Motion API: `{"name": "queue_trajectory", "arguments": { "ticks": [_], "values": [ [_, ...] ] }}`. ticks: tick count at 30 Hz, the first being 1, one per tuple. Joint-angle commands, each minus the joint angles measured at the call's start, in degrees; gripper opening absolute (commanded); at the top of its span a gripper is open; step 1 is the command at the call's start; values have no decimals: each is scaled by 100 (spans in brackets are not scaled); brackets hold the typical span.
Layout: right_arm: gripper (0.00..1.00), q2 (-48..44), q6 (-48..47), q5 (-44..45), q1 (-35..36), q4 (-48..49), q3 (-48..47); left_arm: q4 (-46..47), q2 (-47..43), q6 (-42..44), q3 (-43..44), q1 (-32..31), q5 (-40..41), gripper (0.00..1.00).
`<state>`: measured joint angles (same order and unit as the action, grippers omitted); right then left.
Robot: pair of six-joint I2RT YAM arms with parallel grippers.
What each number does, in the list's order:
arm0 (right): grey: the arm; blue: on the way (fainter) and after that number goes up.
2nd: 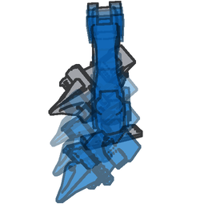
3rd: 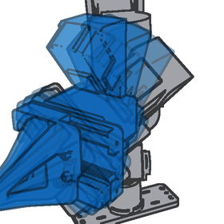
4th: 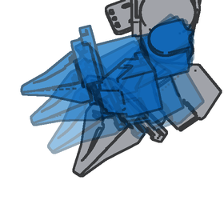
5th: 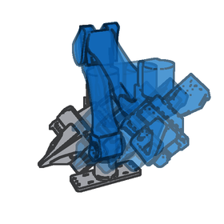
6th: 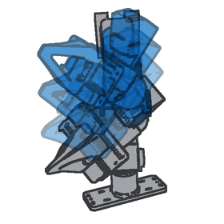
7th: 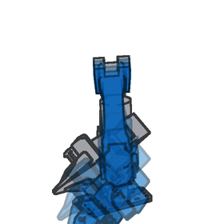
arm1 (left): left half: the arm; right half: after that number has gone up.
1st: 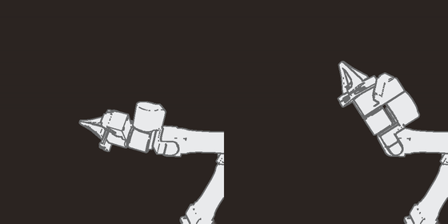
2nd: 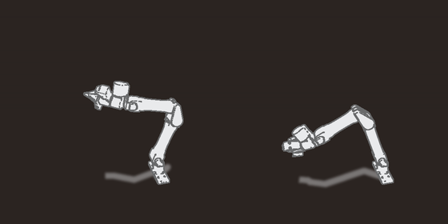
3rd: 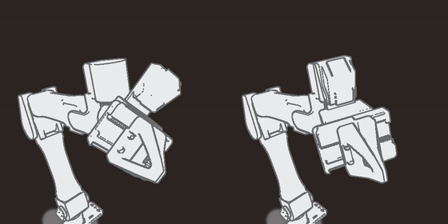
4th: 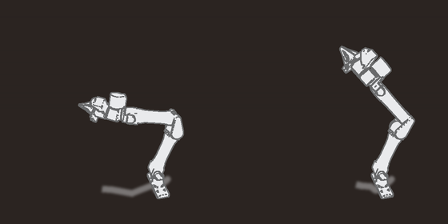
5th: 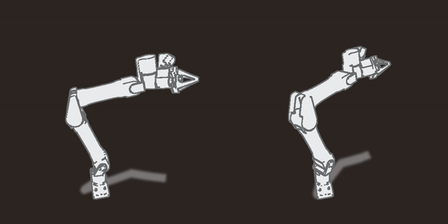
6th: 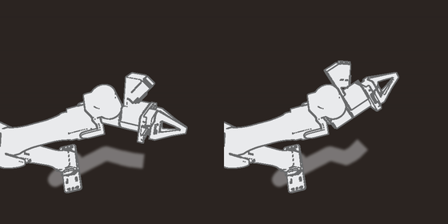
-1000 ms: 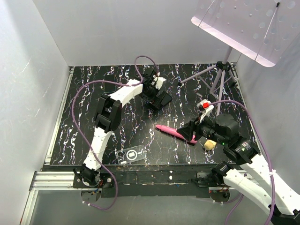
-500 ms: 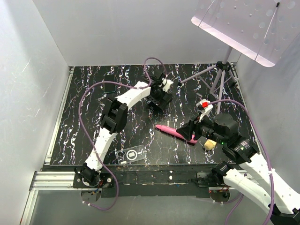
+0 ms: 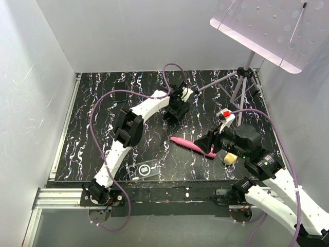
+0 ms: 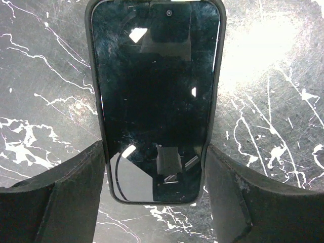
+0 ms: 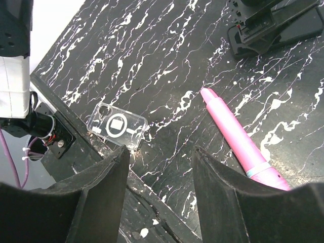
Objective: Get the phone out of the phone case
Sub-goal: Pick up the phone at the center of the board.
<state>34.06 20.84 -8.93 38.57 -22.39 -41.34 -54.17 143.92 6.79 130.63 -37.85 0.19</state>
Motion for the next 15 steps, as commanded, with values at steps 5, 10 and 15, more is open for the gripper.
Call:
{"name": "queue_trajectory", "arguments": {
  "ticks": [5,10,15],
  "values": [
    [59,232,254,14,-33,384,21,-217,-1030,-80,-1959,67,157,18],
    [59,364,271,-56,-42,490,-5,-24,-1655,-450,-2936,181,96,54],
    [59,426,271,-65,-42,517,-32,74,-1639,-450,-3018,251,-18,98]
  ]
}}
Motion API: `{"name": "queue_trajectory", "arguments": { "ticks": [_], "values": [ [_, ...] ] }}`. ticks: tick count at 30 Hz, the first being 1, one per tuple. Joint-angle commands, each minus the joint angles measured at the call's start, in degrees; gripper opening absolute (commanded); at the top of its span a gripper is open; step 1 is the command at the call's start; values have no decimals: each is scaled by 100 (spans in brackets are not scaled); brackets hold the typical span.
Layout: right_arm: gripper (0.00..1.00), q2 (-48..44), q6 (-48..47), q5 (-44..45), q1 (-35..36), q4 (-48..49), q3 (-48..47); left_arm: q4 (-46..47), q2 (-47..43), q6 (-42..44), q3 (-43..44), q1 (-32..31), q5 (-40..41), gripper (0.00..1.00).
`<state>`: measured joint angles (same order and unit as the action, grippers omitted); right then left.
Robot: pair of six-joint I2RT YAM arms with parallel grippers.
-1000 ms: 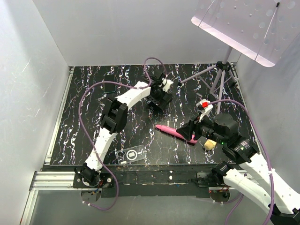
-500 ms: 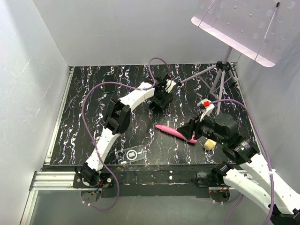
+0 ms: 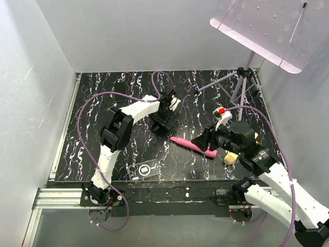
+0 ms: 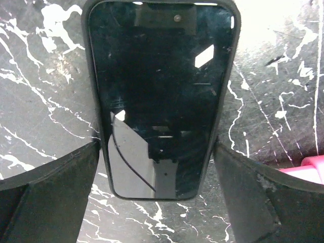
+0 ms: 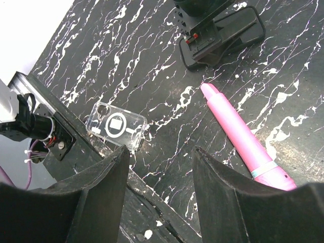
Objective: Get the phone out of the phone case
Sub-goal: Pick up the phone at the center of the board.
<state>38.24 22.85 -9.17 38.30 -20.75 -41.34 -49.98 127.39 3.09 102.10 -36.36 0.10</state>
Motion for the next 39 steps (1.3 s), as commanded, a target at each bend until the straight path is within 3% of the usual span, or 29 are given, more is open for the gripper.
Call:
{"name": "queue_trajectory", "arguments": {
  "ticks": [1,8,13,24,30,35,39],
  "values": [
    [59,17,62,-50,-16,361,-49,-364,75,-81,-51,120,-10,98],
    [59,-1,53,3,-25,274,-76,-732,777,77,924,191,-10,97],
    [59,52,70,12,-25,273,-58,-689,901,34,961,191,-483,89],
    [59,254,70,-67,-25,326,-181,-495,945,-107,837,191,-1064,98],
    [59,272,149,-85,-25,397,-128,-513,1094,-230,960,147,-766,90],
    [59,298,158,-85,-25,405,-164,-426,1077,-265,952,32,-274,90],
    [59,333,176,-94,-25,414,-164,-408,1086,-265,1013,-29,-98,82]
  ]
}}
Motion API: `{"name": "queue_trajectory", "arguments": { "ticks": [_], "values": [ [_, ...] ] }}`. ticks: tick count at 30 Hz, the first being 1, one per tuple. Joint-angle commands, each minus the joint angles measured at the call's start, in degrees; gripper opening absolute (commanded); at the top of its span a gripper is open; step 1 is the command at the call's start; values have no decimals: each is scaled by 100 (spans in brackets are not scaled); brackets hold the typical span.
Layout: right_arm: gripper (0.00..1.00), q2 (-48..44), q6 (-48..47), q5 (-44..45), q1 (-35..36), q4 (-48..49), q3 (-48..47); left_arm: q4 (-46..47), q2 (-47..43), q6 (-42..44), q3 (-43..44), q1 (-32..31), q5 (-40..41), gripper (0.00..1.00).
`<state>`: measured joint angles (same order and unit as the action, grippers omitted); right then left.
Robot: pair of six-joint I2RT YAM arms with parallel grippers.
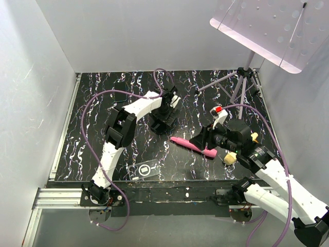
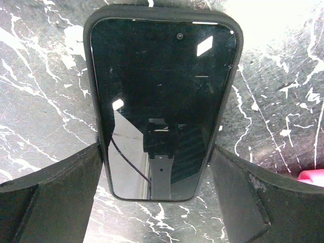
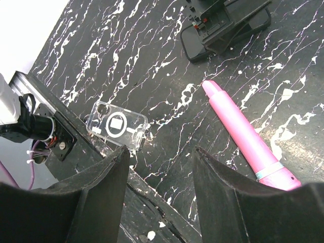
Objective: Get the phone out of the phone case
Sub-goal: Pick up the phone at the center of the board.
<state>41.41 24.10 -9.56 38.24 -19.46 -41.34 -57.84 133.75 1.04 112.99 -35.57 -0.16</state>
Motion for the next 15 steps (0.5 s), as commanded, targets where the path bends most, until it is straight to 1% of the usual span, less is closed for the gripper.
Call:
{"name": "queue_trajectory", "arguments": {
  "ticks": [1,3,8,10,11,12,13,14,15],
  "values": [
    [59,16,60,-55,-18,285,-164,397,459,-60,-67,-108,-71,81],
    [59,25,86,-63,-18,312,-155,414,485,-60,-23,-117,-71,81],
    [59,-1,104,-63,-18,312,-146,370,599,-34,100,-152,-63,88],
    [59,-19,113,-63,-18,303,-137,335,669,-16,188,-143,-141,88],
    [59,-10,121,-55,-18,294,-129,344,696,-16,232,-152,-185,87],
    [59,-1,130,-46,-18,277,-137,327,731,-25,267,-134,-273,83],
    [59,16,156,-28,-18,259,-146,309,766,-42,328,-143,-282,76],
    [59,43,191,15,-18,224,-163,283,810,-60,390,-143,-256,64],
    [59,86,227,103,-18,180,-198,256,819,-60,434,-143,-213,47]
  ]
}}
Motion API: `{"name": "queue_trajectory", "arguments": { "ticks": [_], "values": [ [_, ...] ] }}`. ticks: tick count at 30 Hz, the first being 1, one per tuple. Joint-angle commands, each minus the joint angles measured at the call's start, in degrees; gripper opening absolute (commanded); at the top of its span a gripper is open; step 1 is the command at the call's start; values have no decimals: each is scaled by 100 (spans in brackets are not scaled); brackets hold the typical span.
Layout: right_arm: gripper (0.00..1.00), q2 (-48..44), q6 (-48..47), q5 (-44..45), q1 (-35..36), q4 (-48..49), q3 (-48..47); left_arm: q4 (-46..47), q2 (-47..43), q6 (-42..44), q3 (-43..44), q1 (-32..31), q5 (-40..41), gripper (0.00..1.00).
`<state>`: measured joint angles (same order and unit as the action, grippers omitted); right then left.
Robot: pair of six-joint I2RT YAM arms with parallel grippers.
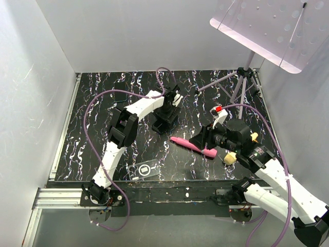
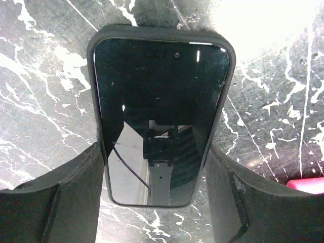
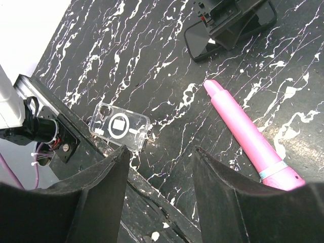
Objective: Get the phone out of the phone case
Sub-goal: Pick up the phone at the center of the board.
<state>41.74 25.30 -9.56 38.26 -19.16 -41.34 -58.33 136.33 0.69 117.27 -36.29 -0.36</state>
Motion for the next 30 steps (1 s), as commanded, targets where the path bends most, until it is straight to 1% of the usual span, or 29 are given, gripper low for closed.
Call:
{"name": "queue_trajectory", "arguments": {
  "ticks": [1,2,5,6,7,8,10,13,14,15,16,17,19,22,23,25,27,28,30],
  "values": [
    [59,97,150,173,-20,71,-242,304,544,-25,-3,-62,-166,40],
    [60,159,186,261,-29,-8,-295,348,483,-25,-55,-36,-149,34],
    [71,501,317,508,-90,-342,-436,480,141,-25,-274,26,-79,17],
    [75,650,326,473,-134,-413,-488,489,-9,-25,-353,61,-52,5],
    [76,782,309,368,-187,-474,-541,532,-176,-25,-441,104,-52,0],
    [80,931,300,280,-231,-527,-611,602,-403,-25,-581,157,-52,0],
    [83,1178,300,148,-319,-571,-699,787,-904,-270,-880,297,-52,0],
    [85,1512,300,-54,-425,-519,-814,1033,-1730,-682,-1451,544,-288,0],
    [85,1626,300,-63,-425,-510,-884,1216,-1985,-902,-1688,666,-367,0],
    [85,1810,283,6,-416,-571,-980,1401,-2423,-1165,-1969,754,-438,0],
    [82,1951,213,-19,-407,-641,-1120,1655,-2784,-1402,-2241,808,-526,0],
    [81,2118,160,-45,-398,-711,-1252,1893,-3005,-1718,-2583,843,-587,0],
    [80,2399,89,-63,-320,-739,-1542,2263,-3725,-2333,-3120,878,-588,0],
    [80,2751,71,-142,-65,-599,-1868,2667,-4508,-3405,-3745,887,-500,0],
    [78,2865,133,-186,40,-537,-2034,2834,-4736,-3748,-3930,887,-526,0],
    [74,3103,308,-265,242,-292,-2211,3167,-5097,-4617,-4342,887,-631,0],
    [73,3244,720,-257,436,112,-2255,3546,-5440,-5452,-4809,887,-711,0],
    [73,3270,826,-239,532,323,-2229,3852,-5642,-5813,-5167,852,-720,0],
    [71,3288,976,-178,734,754,-2185,4354,-5846,-6464,-5460,800,-877,0]
  ]
}}
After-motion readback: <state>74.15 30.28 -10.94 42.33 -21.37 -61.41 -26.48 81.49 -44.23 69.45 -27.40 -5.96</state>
